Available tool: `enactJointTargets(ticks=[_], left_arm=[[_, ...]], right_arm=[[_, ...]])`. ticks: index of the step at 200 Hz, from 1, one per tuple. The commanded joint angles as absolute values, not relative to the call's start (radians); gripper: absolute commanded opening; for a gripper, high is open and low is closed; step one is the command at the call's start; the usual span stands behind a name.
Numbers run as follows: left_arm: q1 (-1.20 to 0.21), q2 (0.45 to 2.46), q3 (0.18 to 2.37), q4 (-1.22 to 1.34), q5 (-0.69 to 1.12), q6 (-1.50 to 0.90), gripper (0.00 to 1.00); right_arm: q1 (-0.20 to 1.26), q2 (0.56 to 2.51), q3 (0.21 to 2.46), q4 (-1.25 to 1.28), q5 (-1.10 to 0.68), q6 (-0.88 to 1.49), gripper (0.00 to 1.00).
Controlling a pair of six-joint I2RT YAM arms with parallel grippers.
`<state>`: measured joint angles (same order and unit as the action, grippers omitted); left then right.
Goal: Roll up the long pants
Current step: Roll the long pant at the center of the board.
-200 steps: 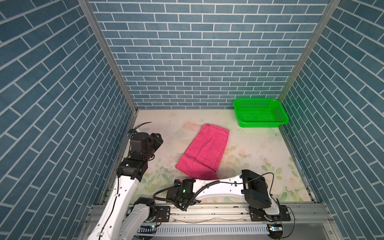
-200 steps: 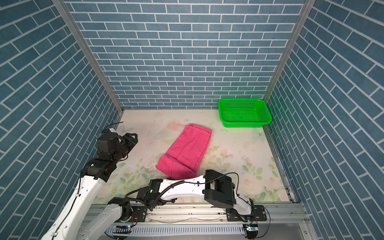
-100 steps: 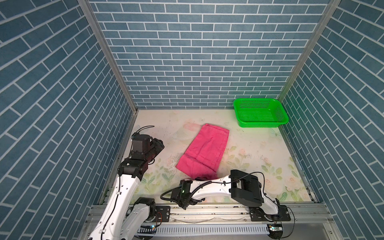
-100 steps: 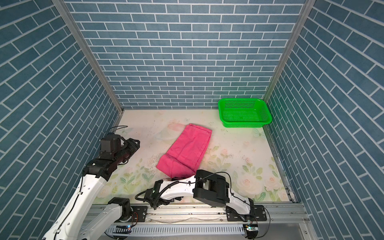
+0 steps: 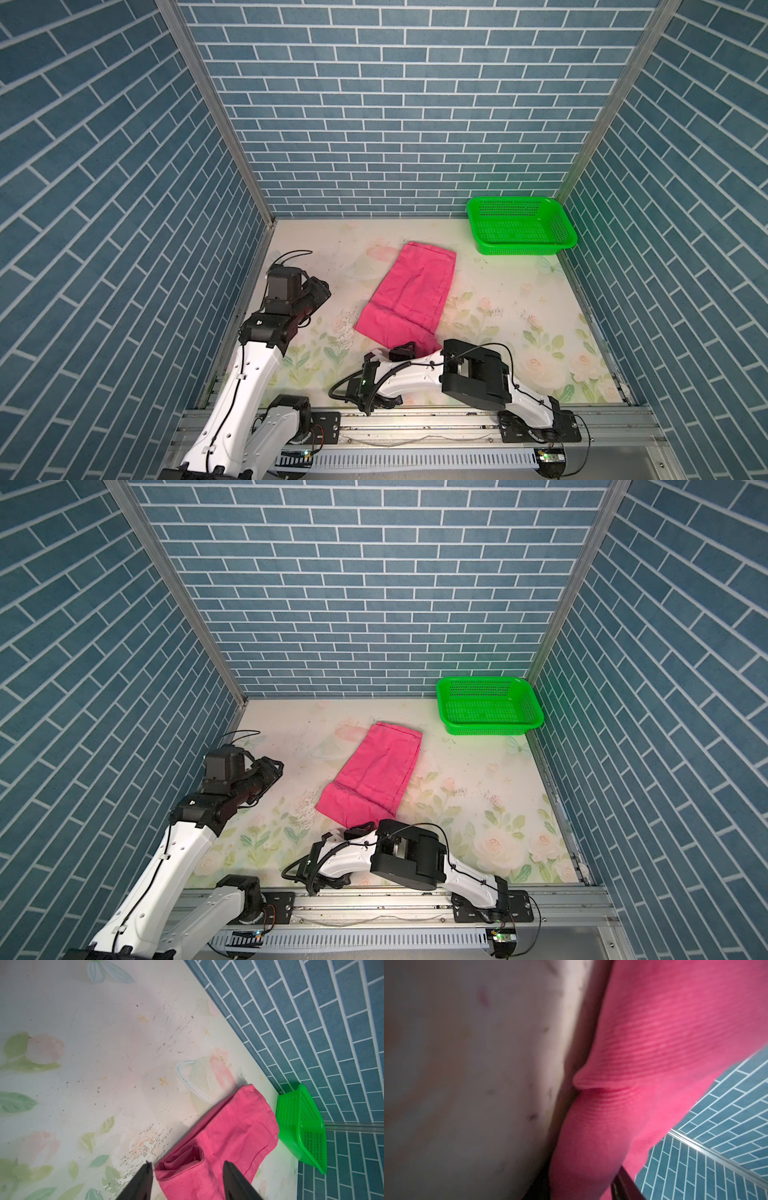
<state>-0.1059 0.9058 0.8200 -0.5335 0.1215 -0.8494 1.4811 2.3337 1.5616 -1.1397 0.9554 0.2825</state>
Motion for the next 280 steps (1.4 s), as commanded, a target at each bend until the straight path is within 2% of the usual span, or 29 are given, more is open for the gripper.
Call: enactJointTargets(ticks=[1,9,41,92,134,225,280], left_arm=[[-0.097,0.924,0.819,-0.511,0.141,-0.819,0.59],[-0.097,0.930,0.818,-0.507,0.147,-0.816,0.59],[-0.097,0.931,0.795,-0.494,0.159,-0.813,0.59],[-0.097,0.903,0.775,-0.503,0.147,-0.801,0.59],[-0.097,0.882,0.755,-0.502,0.155,-0.799,0.59],[-0.097,0.855,0.785,-0.590,0.196,-0.729,0.59],[-0.097,0.812,0.722,-0.561,0.238,-0.765,0.59]], right_arm=[[1.429,2.413,1.504,-0.950,0.726,0.295,0.14],[1.420,2.397,1.493,-0.942,0.708,0.298,0.00],[1.407,2.298,1.441,-0.919,0.597,0.286,0.00],[1.399,2.023,1.459,-0.946,0.120,0.169,0.00],[1.355,1.949,1.546,-1.080,-0.218,0.101,0.00],[1.058,1.862,1.460,-1.150,-0.792,-0.042,0.00],[0.886,1.855,1.473,-1.152,-1.115,-0.061,0.00]])
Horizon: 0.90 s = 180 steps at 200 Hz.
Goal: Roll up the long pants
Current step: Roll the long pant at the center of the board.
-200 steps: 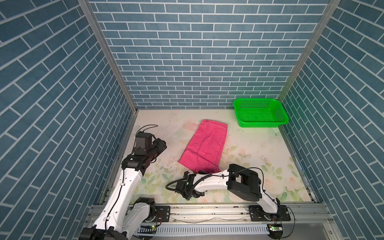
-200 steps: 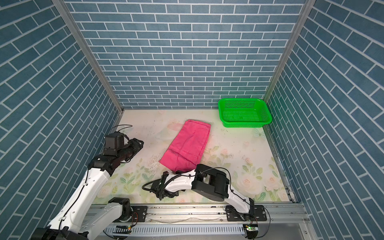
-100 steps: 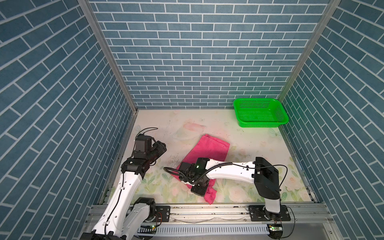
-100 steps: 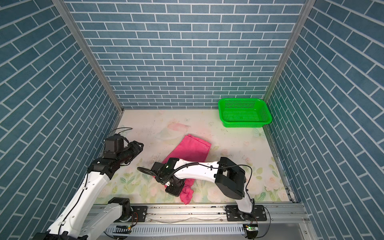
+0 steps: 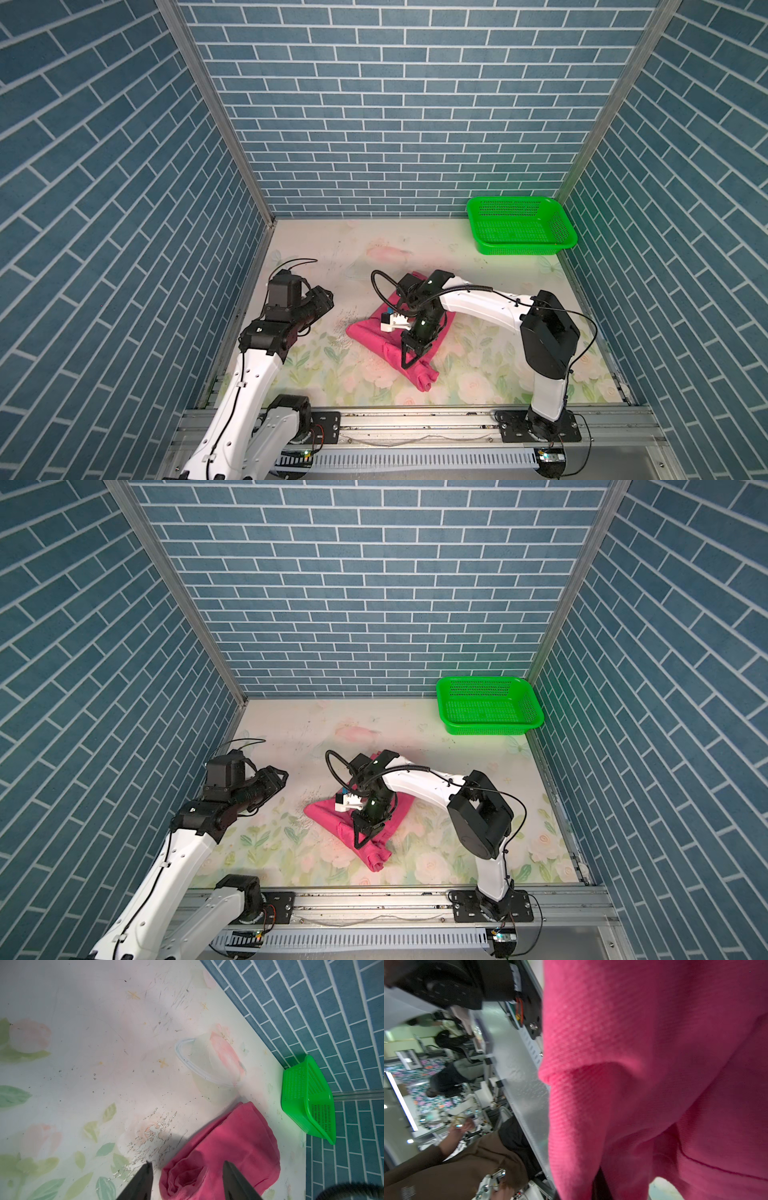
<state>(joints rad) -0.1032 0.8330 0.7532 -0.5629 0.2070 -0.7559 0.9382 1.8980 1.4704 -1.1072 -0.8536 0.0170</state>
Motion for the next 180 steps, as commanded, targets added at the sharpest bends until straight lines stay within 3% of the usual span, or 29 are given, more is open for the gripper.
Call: enactJointTargets(ticks=[1,62,93,130,180], left_arm=[[-0.097,0.812,0.722,-0.560,0.238,-0.765,0.59],[-0.139,0.719,0.635,-0.502,0.328,-0.917,0.55],[-0.360,0.712,0.632,-0.413,0.205,-1.080,0.53],[-0.694,0.874,0.660,-0.260,0.039,-1.210,0.52],[-0.743,0.929,0.660,-0.247,-0.015,-1.207,0.52]], right_arm=[[0.883,1.855,1.473,-1.151,-1.120,-0.061,0.00],[0.776,1.841,1.311,-0.986,-1.236,0.038,0.00],[0.770,1.860,1.238,-0.903,-1.240,0.076,0.00],[0.743,1.903,1.241,-0.886,-1.221,0.072,0.00],[0.671,1.925,1.229,-0.857,-1.186,0.080,0.00]])
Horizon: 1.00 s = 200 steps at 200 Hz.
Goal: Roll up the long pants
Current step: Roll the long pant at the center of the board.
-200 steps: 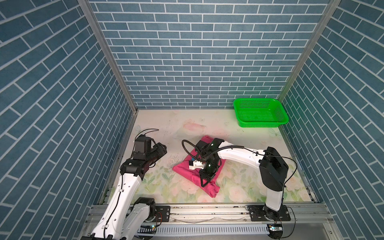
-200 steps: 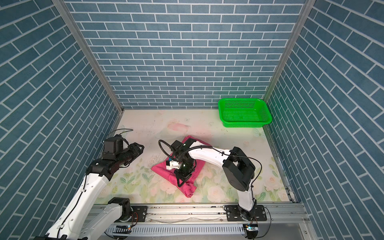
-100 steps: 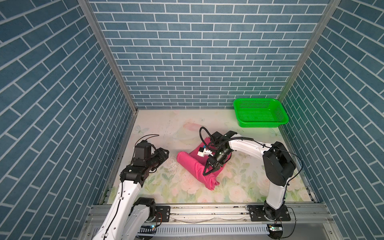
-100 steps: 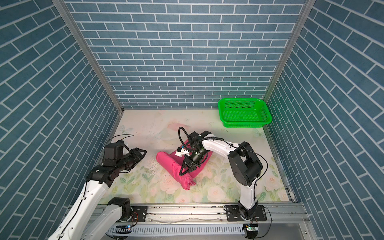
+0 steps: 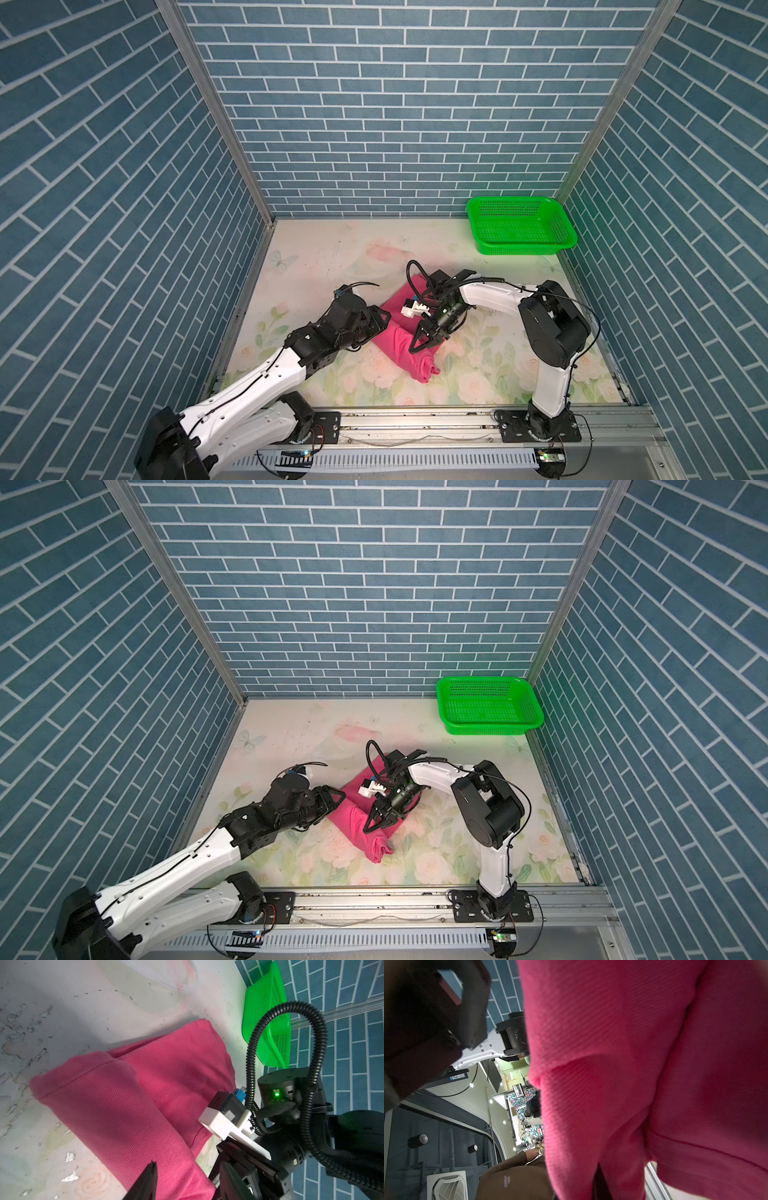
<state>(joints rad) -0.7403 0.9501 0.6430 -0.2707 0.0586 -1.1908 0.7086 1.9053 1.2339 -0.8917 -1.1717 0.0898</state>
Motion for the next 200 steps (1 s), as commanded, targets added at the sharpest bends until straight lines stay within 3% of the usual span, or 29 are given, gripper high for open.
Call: enactJointTargets(ticks=[1,66,170,176,180,188,192,200], left_arm=[[-0.743,0.929,0.660,-0.248,-0.014,-1.205,0.52],[-0.740,0.935,0.628,-0.232,-0.004,-1.202,0.52],[-0.731,1.278,0.613,0.064,0.034,-1.096,0.52],[-0.728,1.306,0.616,0.081,0.034,-1.083,0.52],[-0.725,1.326,0.618,0.091,0.036,-1.074,0.52],[-0.720,1.367,0.625,0.109,0.039,-1.058,0.52],[-0.718,1.387,0.630,0.121,0.040,-1.051,0.52],[-0.715,1.427,0.638,0.146,0.043,-1.040,0.52]], right_arm=[[0.670,1.925,1.229,-0.857,-1.184,0.082,0.00],[0.635,1.962,1.201,-0.821,-1.135,0.108,0.00],[0.598,1.982,1.203,-0.817,-1.086,0.122,0.00],[0.595,1.977,1.203,-0.817,-1.067,0.124,0.10],[0.595,1.973,1.203,-0.813,-1.051,0.128,0.27],[0.591,1.960,1.198,-0.804,-1.014,0.141,0.49],[0.589,1.949,1.197,-0.800,-0.994,0.147,0.57],[0.583,1.918,1.189,-0.790,-0.948,0.162,0.62]])
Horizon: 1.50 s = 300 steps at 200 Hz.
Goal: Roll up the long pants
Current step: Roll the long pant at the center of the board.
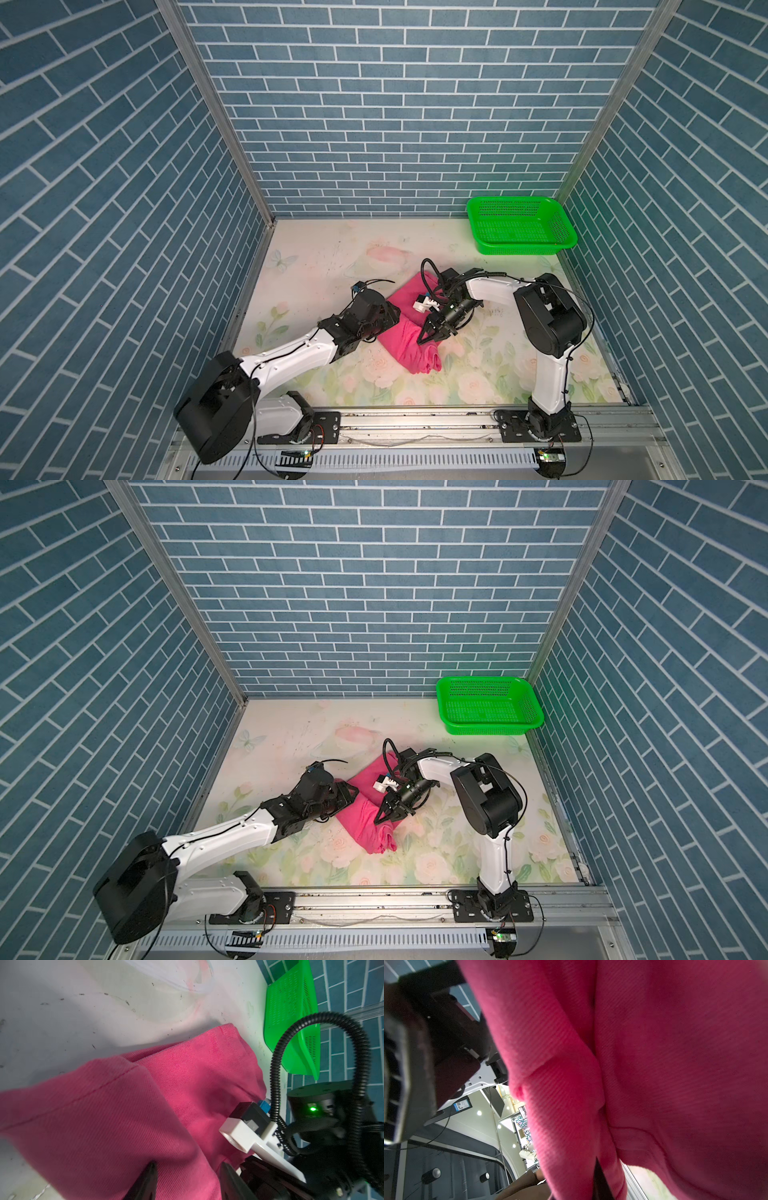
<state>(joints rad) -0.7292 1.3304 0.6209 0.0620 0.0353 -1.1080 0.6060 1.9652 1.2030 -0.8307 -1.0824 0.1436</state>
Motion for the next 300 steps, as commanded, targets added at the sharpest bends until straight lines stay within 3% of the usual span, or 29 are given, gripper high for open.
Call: enactJointTargets(ticks=[1,13,21,41,70,119,162,231,264,300], left_arm=[[-0.715,1.432,0.639,0.149,0.045,-1.039,0.52],[-0.710,1.488,0.654,0.185,0.053,-1.029,0.52],[-0.709,1.522,0.665,0.204,0.062,-1.022,0.52],[-0.707,1.603,0.706,0.232,0.074,-1.001,0.52],[-0.702,1.711,0.759,0.285,0.105,-1.000,0.53],[-0.685,1.900,0.856,0.399,0.176,-1.075,0.52],[-0.623,1.921,0.950,0.332,0.190,-0.991,0.52],[-0.456,1.923,1.160,0.163,0.235,-0.812,0.52],[-0.388,1.899,1.234,0.128,0.241,-0.792,0.52],[-0.204,1.735,1.296,-0.004,0.285,-0.750,0.52]], right_arm=[[0.581,1.913,1.188,-0.789,-0.943,0.163,0.62],[0.565,1.843,1.176,-0.776,-0.850,0.189,0.64],[0.557,1.783,1.175,-0.779,-0.761,0.209,0.70],[0.597,1.650,1.249,-0.906,-0.391,0.197,0.70],[0.856,1.581,1.387,-1.126,0.182,0.168,0.70],[1.207,1.682,1.405,-1.285,0.648,0.406,0.69],[1.351,1.773,1.413,-1.222,0.744,0.469,0.68],[1.552,1.881,1.709,-1.248,0.708,0.414,0.67],[1.582,1.913,1.724,-1.263,0.589,0.390,0.67],[1.552,1.975,1.649,-1.241,0.588,0.421,0.68]])
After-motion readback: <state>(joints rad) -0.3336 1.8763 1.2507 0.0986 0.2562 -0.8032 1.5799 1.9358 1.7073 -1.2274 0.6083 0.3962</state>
